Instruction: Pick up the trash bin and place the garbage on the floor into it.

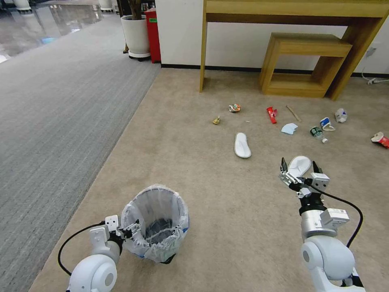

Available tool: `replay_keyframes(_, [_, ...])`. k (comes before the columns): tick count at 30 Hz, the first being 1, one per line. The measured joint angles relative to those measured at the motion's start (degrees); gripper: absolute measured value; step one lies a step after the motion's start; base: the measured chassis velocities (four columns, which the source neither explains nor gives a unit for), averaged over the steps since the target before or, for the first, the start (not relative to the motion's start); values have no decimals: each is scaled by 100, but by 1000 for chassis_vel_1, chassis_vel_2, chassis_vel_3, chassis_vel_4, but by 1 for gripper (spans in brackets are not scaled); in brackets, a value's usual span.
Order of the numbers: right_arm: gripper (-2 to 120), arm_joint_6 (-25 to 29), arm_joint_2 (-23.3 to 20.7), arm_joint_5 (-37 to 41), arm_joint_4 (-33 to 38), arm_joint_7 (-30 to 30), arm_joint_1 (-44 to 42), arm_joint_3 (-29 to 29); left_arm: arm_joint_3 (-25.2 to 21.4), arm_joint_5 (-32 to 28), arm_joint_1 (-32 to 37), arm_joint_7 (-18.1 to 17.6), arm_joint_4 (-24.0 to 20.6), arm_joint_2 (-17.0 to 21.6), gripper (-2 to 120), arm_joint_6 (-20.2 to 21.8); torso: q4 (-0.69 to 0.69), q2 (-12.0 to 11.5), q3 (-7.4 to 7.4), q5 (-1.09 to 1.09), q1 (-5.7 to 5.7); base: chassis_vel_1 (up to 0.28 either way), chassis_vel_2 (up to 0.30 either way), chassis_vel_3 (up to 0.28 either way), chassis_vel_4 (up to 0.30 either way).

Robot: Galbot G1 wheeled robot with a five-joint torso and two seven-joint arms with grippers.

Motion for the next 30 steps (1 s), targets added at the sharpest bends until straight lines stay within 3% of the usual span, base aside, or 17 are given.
replay_keyframes(1, [100,0,0,0,0,0,0,0,0,0,0,0,0,0,80,0,0,0,0,0,0,0,0,0,0])
replay_keyframes(4, [100,-1,-4,3,24,4,0,4,-2,-1,8,3,-7,8,64,8,0,0,0,-1,0,0,0,0,0])
replay_keyframes(7, [100,-2,-4,3,29,4,-1,5,-2,0,9,3,-7,8,59,8,0,0,0,-1,0,0,0,0,0])
replay_keyframes(10, [100,-3,0,-1,35,5,-14,8,2,-3,9,3,-6,9,41,8,0,0,0,0,0,0,0,0,0])
replay_keyframes(14, [100,-3,2,-5,38,6,-22,13,5,-6,9,4,-4,10,33,8,0,0,1,0,0,0,0,0,0])
replay_keyframes(20, [100,-3,10,-22,47,7,-28,22,13,-28,14,22,-6,11,7,8,0,0,0,1,0,0,0,0,0])
replay_keyframes(30, [100,-2,20,-59,14,6,-37,24,34,-96,-36,56,59,3,3,7,0,0,-1,4,0,0,0,0,0])
